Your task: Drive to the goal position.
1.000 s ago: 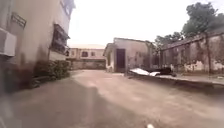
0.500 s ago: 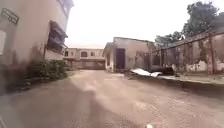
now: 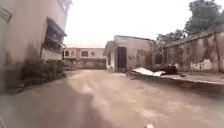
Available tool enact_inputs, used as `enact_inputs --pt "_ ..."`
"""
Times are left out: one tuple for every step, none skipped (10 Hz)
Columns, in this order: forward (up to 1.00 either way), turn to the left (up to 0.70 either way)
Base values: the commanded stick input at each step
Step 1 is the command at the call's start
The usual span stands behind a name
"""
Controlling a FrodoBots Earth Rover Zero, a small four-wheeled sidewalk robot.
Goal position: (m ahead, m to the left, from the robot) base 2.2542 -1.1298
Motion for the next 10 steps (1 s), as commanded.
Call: enact_inputs --pt "0.01 0.0" --pt "0.0 0.0" --pt "0.0 0.0" --pt "0.0 0.0" --pt "0.0 0.0" --pt "0.0 0.0" --pt "0.0 0.0" --pt "0.0 0.0" --pt "0.0 0.0" --pt "0.29 0.0"
